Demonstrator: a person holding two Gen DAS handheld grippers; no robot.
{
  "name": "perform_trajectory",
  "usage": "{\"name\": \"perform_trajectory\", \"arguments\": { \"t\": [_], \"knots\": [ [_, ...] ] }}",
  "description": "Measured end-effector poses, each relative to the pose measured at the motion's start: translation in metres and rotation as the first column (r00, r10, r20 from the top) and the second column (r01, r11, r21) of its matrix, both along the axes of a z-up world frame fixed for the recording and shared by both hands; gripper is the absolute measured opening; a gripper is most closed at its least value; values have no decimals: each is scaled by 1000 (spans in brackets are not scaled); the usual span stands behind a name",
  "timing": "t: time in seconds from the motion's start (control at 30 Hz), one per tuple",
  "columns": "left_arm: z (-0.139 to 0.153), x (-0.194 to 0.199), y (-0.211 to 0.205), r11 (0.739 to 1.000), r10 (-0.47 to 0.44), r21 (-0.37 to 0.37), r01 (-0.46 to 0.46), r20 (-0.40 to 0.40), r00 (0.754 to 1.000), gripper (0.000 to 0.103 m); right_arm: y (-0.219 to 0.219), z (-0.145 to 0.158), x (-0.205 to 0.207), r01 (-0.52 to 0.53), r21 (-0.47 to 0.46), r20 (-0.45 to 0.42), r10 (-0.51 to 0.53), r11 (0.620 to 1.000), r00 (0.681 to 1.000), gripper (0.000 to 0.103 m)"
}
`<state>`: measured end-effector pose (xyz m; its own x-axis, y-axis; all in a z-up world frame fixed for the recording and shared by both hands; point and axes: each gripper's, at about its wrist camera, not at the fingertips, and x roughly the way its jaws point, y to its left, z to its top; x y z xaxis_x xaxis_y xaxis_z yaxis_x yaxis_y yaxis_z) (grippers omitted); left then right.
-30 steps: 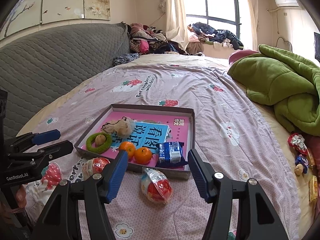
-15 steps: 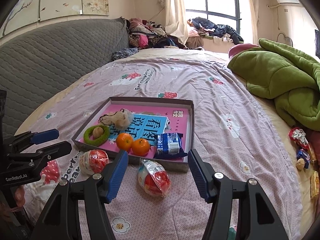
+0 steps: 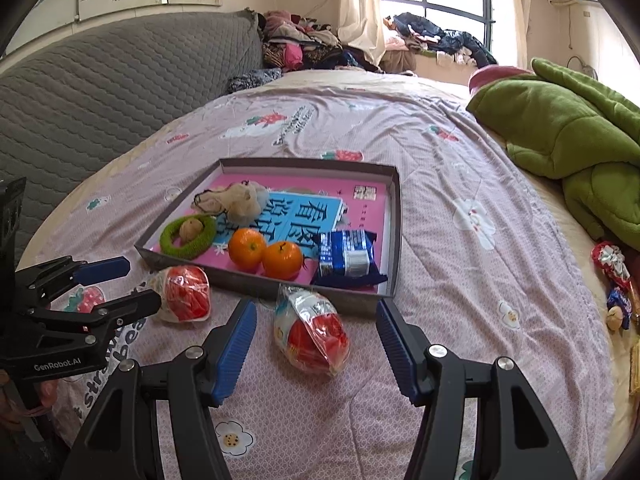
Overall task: Organize objects
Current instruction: 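Close the left tool on the white-red egg while the right tool grasps the red ball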
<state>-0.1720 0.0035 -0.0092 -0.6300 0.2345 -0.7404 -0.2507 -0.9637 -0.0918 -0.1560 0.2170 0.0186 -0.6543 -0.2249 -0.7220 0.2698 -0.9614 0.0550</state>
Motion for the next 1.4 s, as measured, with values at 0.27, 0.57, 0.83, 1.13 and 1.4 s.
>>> {"name": "perform_trajectory", "arguments": {
  "t": [0.27,0.57,0.83,1.13,1.4],
  "knots": [
    [-9,-2,5,999,-33,-1,33,15,999,68,-4,-9,-1,-15,15,20,15,1000,1000,62],
    [-24,-10,5,999,-37,-22,37,35,999,68,-6,-16,-4,-19,27,34,18,999,999,62],
    [-34,-22,6,999,-48,-14,48,43,998,69,-9,-26,-6,-22,33,35,21,999,999,62],
    [-44,-34,8,999,-44,9,43,58,997,69,-11,-45,-17,-17,60,46,15,998,999,61],
    [-49,-38,7,999,-31,32,29,68,997,69,-14,-58,-26,-11,47,69,7,999,998,58]
  ]
}}
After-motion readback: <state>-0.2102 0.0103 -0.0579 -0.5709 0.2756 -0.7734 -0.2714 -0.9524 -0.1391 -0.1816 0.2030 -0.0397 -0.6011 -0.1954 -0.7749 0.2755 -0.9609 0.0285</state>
